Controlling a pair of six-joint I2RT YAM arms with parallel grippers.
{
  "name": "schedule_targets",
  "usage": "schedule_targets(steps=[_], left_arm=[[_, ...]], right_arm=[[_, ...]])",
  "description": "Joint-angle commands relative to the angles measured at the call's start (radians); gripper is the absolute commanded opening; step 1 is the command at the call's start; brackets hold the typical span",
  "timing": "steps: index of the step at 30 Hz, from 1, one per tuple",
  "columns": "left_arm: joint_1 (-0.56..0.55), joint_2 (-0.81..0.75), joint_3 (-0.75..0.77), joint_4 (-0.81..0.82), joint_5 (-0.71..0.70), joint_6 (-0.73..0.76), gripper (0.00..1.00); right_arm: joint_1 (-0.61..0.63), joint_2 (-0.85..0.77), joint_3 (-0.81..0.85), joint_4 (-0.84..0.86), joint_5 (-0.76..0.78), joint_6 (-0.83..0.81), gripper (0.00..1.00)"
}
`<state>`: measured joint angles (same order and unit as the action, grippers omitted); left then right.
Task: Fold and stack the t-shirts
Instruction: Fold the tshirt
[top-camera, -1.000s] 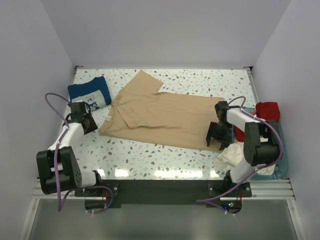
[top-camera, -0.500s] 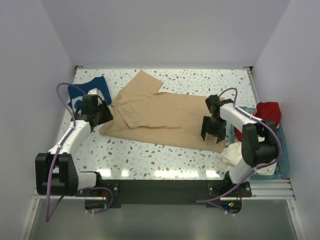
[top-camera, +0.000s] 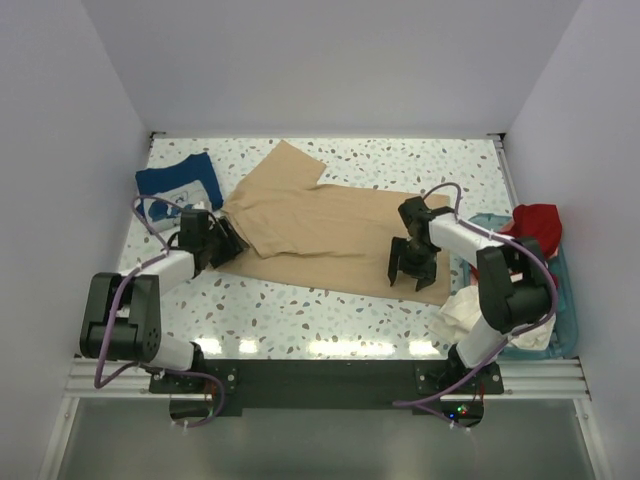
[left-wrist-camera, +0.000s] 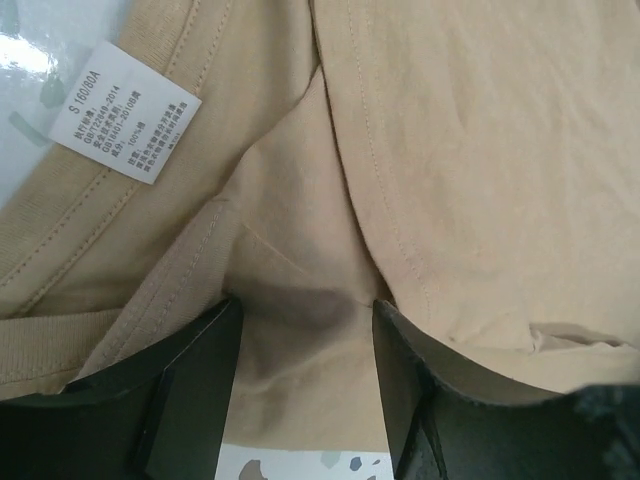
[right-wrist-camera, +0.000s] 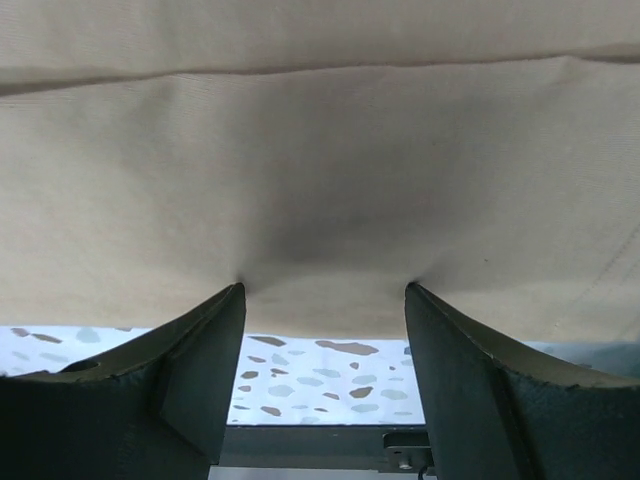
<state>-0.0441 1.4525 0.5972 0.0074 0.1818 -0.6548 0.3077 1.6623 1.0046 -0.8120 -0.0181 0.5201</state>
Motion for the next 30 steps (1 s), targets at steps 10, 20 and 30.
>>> schedule_targets(steps=[10, 20, 30], left_arm=[[0.001, -0.26, -0.261, -0.161, -0.179, -0.193, 0.68], [-0.016, -0.501, -0.26, -0.285, -0.212, -0.149, 0.65], [-0.155, -0.501, -0.14, -0.302, -0.234, -0.089, 0.61]], right_arm=[[0.022, 0.002, -0.147, 0.036, -0.026, 0.034, 0.69], [0.044, -0.065, -0.19, 0.007, -0.072, 0.04, 0.69], [0.045, -0.09, -0.047, -0.072, -0.063, 0.021, 0.69]])
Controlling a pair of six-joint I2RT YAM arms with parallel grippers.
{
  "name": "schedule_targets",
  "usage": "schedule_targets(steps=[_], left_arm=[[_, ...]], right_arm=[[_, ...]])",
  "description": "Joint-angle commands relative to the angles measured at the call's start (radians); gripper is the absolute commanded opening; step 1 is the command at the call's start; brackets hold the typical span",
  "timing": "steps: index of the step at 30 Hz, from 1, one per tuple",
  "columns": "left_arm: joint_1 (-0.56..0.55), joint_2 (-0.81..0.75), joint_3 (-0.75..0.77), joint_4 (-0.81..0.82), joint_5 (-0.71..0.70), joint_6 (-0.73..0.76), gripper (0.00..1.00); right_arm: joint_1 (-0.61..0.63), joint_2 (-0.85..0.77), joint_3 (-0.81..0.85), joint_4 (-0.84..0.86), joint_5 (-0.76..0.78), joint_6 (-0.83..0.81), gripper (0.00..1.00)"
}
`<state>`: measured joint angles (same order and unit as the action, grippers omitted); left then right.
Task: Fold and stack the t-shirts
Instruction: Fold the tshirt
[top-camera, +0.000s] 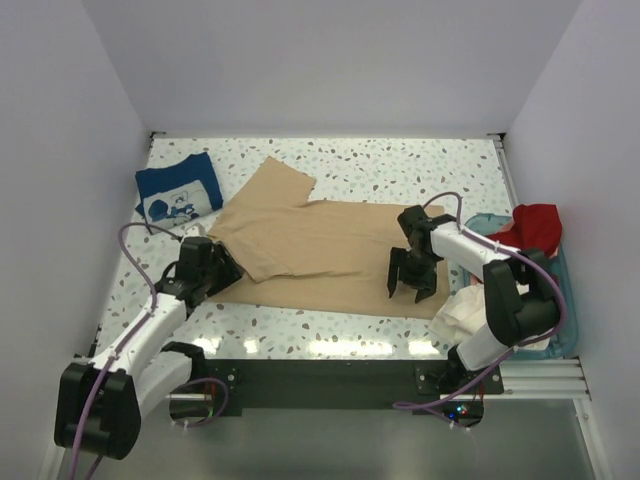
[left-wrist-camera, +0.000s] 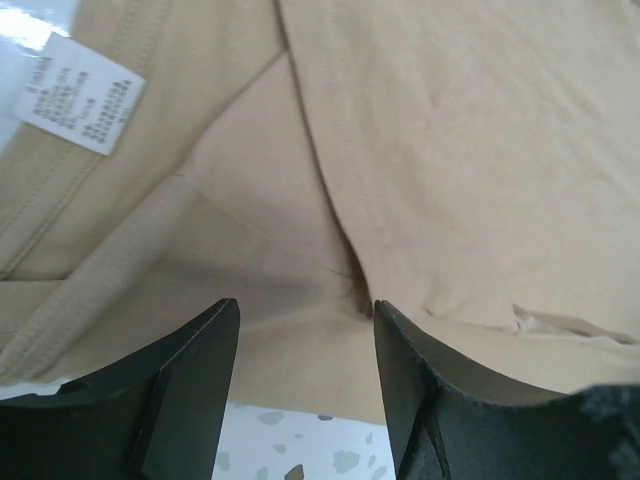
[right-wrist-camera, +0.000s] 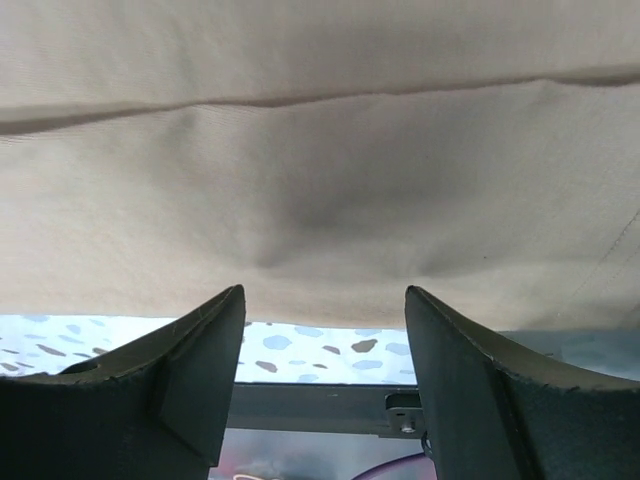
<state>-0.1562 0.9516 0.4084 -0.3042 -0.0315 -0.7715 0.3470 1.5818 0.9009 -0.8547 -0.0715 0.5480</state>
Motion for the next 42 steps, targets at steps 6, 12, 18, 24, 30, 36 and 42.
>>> schedule_targets(steps=[6, 12, 18, 24, 30, 36, 42], left_arm=[[-0.14, 0.081, 0.049, 0.084, -0.005, -0.002, 0.61], [-0.187, 0.18, 0.067, 0.187, 0.022, -0.008, 0.6], [-0.19, 0.24, 0.101, 0.235, 0.022, 0.0, 0.59], [-0.192, 0.272, 0.102, 0.272, 0.027, -0.012, 0.56], [-0.192, 0.326, 0.118, 0.284, 0.054, -0.014, 0.55], [-0.192, 0.354, 0.159, 0.33, 0.061, -0.006, 0.26], [-0.194, 0.441, 0.233, 0.352, 0.091, 0.009, 0.03]], right_arm=[[0.006, -0.002, 0.064, -0.026, -0.014, -0.002, 0.69], [0.006, -0.016, 0.05, -0.021, -0.016, 0.003, 0.69], [0.006, -0.019, 0.036, -0.021, -0.017, 0.004, 0.69], [0.004, -0.022, 0.032, -0.021, -0.019, 0.007, 0.69], [0.004, -0.016, 0.035, -0.018, -0.022, 0.01, 0.69], [0.006, -0.011, 0.039, -0.02, -0.021, 0.012, 0.69], [0.006, -0.006, 0.038, -0.018, -0.019, 0.013, 0.69]])
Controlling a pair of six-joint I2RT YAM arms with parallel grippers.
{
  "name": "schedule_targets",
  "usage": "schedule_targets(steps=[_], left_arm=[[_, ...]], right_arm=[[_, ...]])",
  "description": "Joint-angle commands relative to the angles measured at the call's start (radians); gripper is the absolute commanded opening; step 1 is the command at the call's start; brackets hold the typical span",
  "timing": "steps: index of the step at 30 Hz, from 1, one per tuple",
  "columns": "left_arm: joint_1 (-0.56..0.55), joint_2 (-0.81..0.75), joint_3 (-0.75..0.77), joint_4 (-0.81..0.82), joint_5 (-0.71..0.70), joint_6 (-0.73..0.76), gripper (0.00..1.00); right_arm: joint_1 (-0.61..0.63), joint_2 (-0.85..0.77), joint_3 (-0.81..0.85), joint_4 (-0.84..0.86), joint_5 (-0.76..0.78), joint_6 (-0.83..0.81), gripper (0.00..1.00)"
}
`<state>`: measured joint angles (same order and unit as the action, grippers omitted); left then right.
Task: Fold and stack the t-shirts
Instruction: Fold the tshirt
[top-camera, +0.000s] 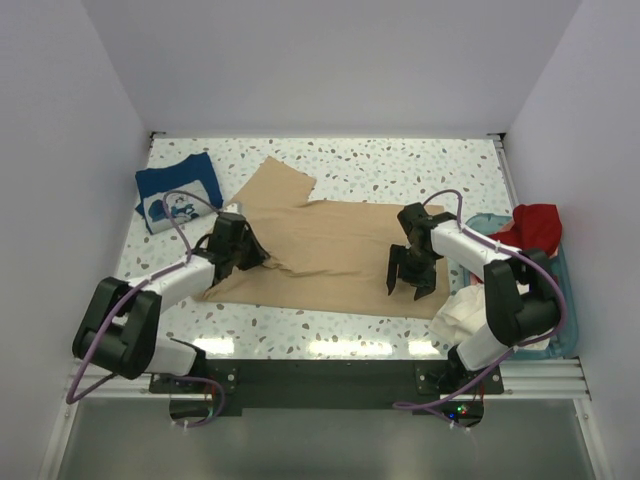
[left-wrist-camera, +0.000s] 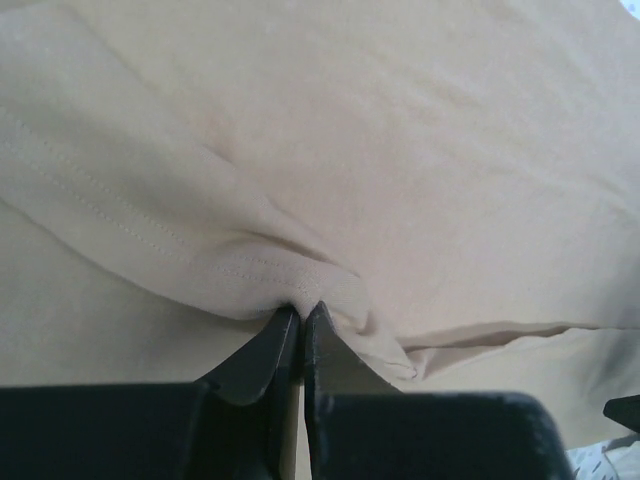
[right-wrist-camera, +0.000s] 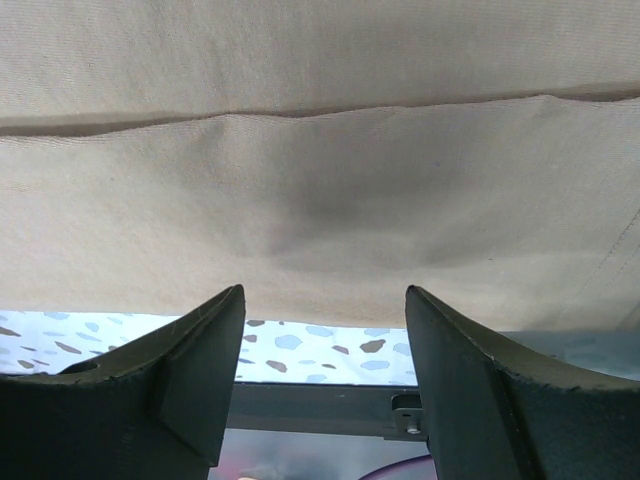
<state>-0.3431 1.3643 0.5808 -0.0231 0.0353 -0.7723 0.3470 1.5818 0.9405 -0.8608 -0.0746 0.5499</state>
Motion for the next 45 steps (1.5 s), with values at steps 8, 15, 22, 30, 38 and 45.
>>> schedule_targets(steps=[8, 15, 22, 30, 38, 45], left_arm=[[-0.01, 0.173, 0.186, 0.065, 0.06, 0.051, 0.03], [-0.034, 0.28, 0.3, 0.025, 0.06, 0.096, 0.08], [-0.053, 0.305, 0.356, -0.018, 0.067, 0.085, 0.28], [-0.062, 0.308, 0.378, 0.006, 0.136, 0.022, 0.42], [-0.065, 0.337, 0.364, 0.136, 0.239, -0.091, 0.43], [-0.066, 0.346, 0.389, 0.221, 0.281, -0.157, 0.43]], right_arm=[[0.004, 0.021, -0.011, 0.003, -0.016, 0.015, 0.69], [0.004, 0.037, -0.011, 0.006, -0.016, 0.012, 0.69], [0.006, 0.047, -0.011, 0.009, -0.014, 0.013, 0.69], [0.006, 0.052, -0.012, 0.011, -0.011, 0.01, 0.69], [0.006, 0.055, -0.017, 0.014, -0.014, 0.01, 0.69], [0.006, 0.052, -0.02, 0.016, -0.016, 0.01, 0.69]])
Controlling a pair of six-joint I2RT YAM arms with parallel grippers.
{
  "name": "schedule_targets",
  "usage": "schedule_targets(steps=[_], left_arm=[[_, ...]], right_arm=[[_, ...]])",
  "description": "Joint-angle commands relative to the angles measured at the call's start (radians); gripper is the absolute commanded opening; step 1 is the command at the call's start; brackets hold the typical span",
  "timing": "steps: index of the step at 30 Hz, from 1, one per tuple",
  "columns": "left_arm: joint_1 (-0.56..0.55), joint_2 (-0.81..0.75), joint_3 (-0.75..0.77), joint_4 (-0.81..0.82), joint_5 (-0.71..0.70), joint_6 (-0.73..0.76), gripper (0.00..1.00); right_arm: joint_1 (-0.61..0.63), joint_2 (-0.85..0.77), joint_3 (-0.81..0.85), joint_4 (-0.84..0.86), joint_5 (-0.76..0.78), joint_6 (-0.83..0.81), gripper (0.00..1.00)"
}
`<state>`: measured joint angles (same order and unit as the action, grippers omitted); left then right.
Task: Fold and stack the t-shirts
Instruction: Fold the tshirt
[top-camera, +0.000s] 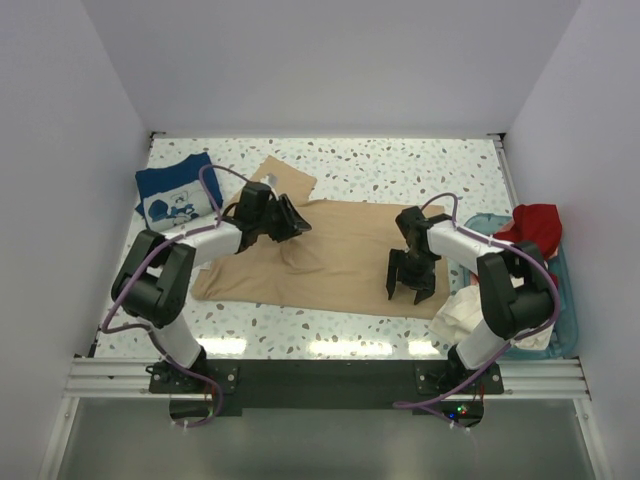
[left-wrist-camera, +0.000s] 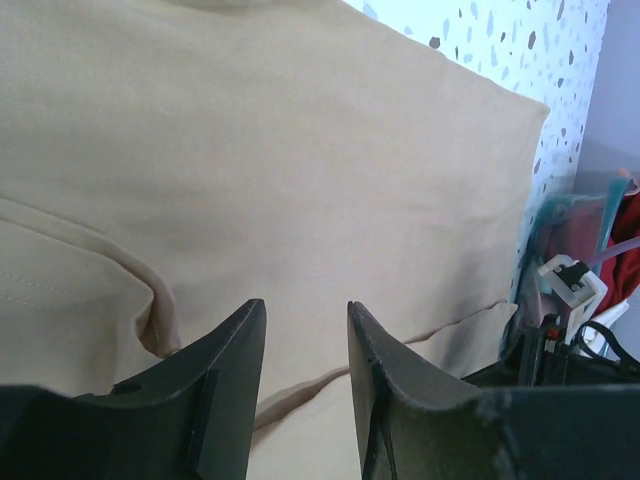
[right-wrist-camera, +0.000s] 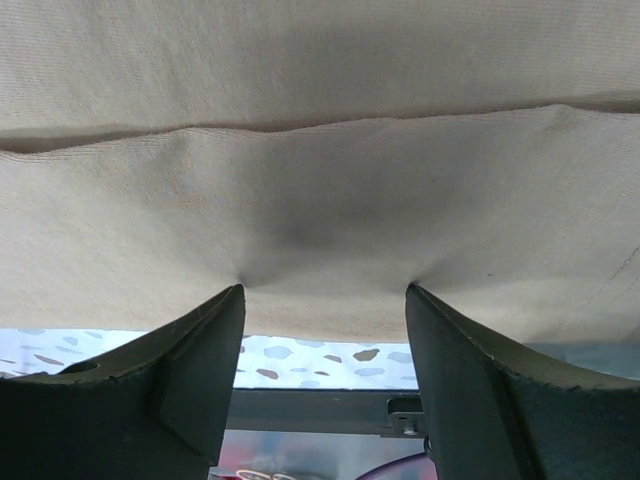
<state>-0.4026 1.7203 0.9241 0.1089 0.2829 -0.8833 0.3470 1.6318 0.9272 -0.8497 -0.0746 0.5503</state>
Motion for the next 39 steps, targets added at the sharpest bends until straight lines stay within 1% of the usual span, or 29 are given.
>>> schedule_targets(steps=[1, 5, 6, 7, 9, 10, 11, 13, 15, 18, 27, 39], left_arm=[[-0.005, -0.021, 0.057, 0.056, 0.016, -0.028, 0.44], [-0.005, -0.108, 0.071, -0.055, -0.109, 0.049, 0.46], [-0.005, -0.151, 0.064, -0.078, -0.17, 0.061, 0.48], [-0.005, -0.175, 0.056, -0.107, -0.198, 0.081, 0.49], [-0.005, -0.237, 0.016, -0.172, -0.27, 0.087, 0.53], [-0.005, -0.252, 0.001, -0.189, -0.28, 0.084, 0.53], [-0.005, -0.278, -0.016, -0.207, -0.325, 0.078, 0.56], [-0.004, -0.297, -0.083, -0.212, -0.329, 0.046, 0.57], [-0.004, -0.306, -0.152, -0.177, -0.301, 0.008, 0.58], [-0.005, -0.285, -0.191, -0.137, -0.255, -0.006, 0.58], [-0.028, -0.194, -0.189, -0.026, -0.189, -0.039, 0.58], [-0.094, -0.091, -0.127, 0.005, -0.171, -0.055, 0.58]], right_arm=[[0.006, 0.002, -0.005, 0.001, -0.016, 0.011, 0.69], [0.006, -0.003, -0.011, 0.001, -0.014, 0.01, 0.69], [0.006, -0.001, -0.01, 0.003, -0.016, 0.008, 0.69], [0.004, 0.002, -0.011, 0.004, -0.016, 0.008, 0.69], [0.006, 0.005, -0.01, 0.006, -0.019, 0.01, 0.69], [0.006, 0.01, -0.01, 0.008, -0.021, 0.008, 0.69], [0.006, 0.011, -0.007, 0.008, -0.022, 0.008, 0.69], [0.006, 0.014, -0.002, 0.009, -0.024, 0.008, 0.69], [0.006, 0.017, 0.002, 0.008, -0.025, 0.005, 0.69], [0.006, 0.019, 0.005, 0.006, -0.027, 0.005, 0.69], [0.006, 0.007, -0.008, 0.006, -0.025, 0.005, 0.69], [0.006, 0.005, -0.019, 0.011, -0.027, 0.008, 0.69]])
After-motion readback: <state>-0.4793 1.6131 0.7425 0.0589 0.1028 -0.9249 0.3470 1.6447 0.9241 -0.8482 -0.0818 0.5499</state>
